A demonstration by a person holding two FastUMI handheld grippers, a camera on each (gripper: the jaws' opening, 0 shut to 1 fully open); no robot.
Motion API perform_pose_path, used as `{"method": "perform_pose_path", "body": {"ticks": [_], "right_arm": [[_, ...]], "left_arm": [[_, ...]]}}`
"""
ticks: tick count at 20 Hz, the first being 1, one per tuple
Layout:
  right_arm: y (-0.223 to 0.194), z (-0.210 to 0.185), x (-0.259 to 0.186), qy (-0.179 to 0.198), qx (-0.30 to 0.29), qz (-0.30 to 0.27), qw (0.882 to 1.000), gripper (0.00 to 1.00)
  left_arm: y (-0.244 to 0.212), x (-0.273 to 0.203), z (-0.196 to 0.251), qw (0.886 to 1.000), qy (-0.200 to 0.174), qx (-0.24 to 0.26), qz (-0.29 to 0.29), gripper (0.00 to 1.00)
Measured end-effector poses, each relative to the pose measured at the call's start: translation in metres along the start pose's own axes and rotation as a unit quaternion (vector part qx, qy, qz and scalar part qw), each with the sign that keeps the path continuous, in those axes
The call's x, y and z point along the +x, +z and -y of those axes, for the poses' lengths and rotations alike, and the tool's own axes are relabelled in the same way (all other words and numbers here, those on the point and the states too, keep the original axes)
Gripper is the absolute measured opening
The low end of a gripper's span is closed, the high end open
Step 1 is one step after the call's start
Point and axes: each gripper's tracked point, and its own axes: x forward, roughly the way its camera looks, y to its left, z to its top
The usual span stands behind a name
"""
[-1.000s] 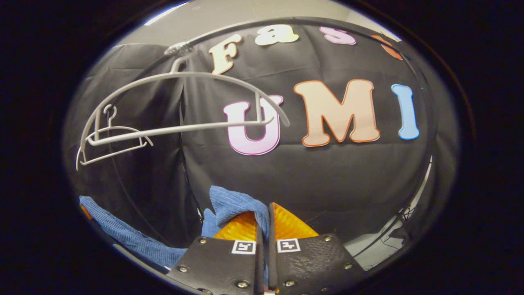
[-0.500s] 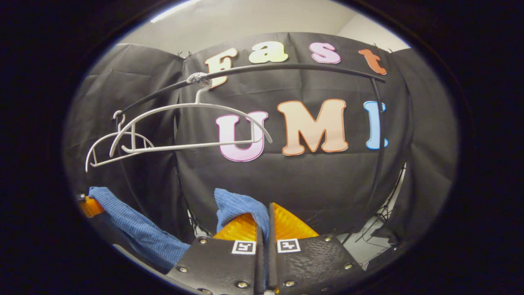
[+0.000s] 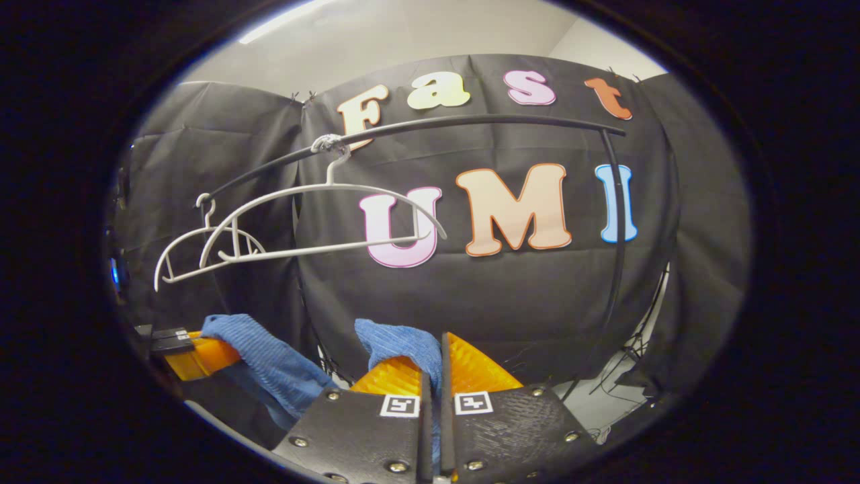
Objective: Grasp the clothes on the hanger with both hands and then place them into the laundry hamper below.
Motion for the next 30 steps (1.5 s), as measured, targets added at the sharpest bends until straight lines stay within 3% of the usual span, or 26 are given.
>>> {"method": "perform_pose_path", "body": {"ticks": [9,16,24,27,30], "right_arm": [[0.046,-0.006,0.060,0.080,0.025,0.019,0.996,0.05],[0.044,0.023,0.113,0.112,0.048,0.009,0.993,0.05],[-0.017,0.072,0.157,0.068,0.058,-0.049,0.995,0.05],[-0.050,0.074,0.167,0.057,0.059,-0.079,0.994,0.00],[-0.088,0.071,0.175,0.048,0.058,-0.113,0.991,0.05]], "left_arm": [[0.041,0.081,0.051,1.000,-0.004,0.022,0.022,0.00],[0.037,0.136,0.068,0.999,0.033,0.019,0.025,0.00],[-0.040,0.188,0.066,0.998,0.044,-0.001,-0.043,0.00],[-0.077,0.202,0.058,0.997,0.038,-0.008,-0.068,0.00],[-0.118,0.213,0.049,0.995,0.035,0.003,-0.098,0.00]]}}
